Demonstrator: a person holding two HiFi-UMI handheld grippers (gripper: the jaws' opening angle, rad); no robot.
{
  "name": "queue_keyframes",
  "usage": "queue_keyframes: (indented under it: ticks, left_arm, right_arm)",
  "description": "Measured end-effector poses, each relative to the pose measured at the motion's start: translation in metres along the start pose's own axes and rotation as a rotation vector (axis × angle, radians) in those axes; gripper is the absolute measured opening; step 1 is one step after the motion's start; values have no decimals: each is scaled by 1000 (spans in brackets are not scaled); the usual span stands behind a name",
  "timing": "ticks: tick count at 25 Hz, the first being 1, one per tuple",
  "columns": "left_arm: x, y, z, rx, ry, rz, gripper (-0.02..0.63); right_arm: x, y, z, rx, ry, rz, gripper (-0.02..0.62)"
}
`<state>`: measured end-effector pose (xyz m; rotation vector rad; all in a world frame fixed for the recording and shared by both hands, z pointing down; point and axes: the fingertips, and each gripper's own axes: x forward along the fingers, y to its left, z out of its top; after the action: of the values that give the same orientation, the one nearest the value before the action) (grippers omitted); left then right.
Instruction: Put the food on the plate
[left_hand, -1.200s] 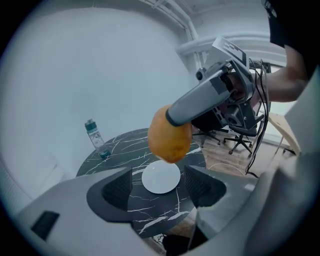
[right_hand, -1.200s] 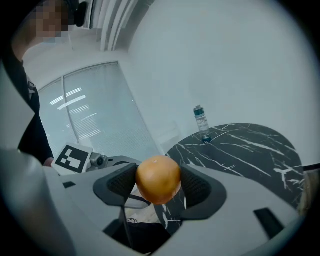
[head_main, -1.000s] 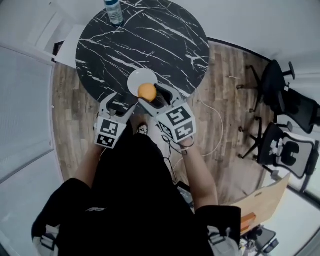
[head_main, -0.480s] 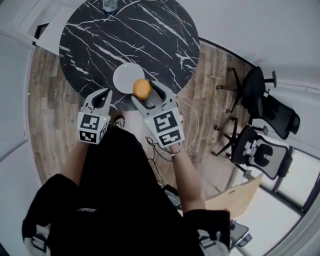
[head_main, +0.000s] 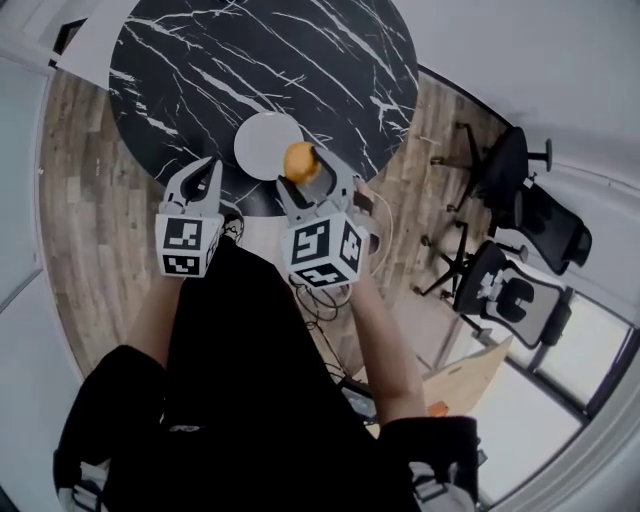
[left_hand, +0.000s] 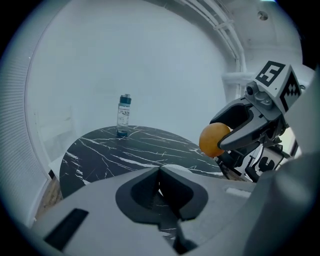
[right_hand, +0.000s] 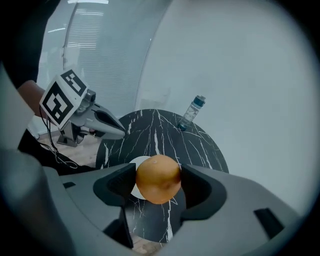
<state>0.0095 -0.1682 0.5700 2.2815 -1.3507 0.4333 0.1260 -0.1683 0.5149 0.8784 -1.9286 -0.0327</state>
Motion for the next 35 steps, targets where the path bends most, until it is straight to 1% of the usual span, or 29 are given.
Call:
queue_keyframes:
  ticks: [4,9,15,20,23,27,29,35]
  left_arm:
    - [15,20,-9,-23,14,0,0]
    - [36,27,-12,-8,33,-27,0]
    - [55,41,-8,0,72,-44,0]
    - [70,48,-3,32,111,-91,0]
    - [77,49,-2,49,133,-122,0]
    - [86,50,-2,49,152,-152,0]
    - [90,51,-2,54,163,-166,0]
    - [94,48,-5,67,182,-194,0]
  right_arm:
    - [26,1,-11,7,75,-16,276]
    - [57,4,-23,42,141,3,276]
    - [88,11,-28,110,203,56,276]
    - [108,11,-32,147,283,111,278]
    - [118,15,-35,197,336,155,278]
    - [127,21,-39,273,402,217,278]
    - [131,22,-40,305,417,231,278]
    - [139,23,-41,329,422,204,279]
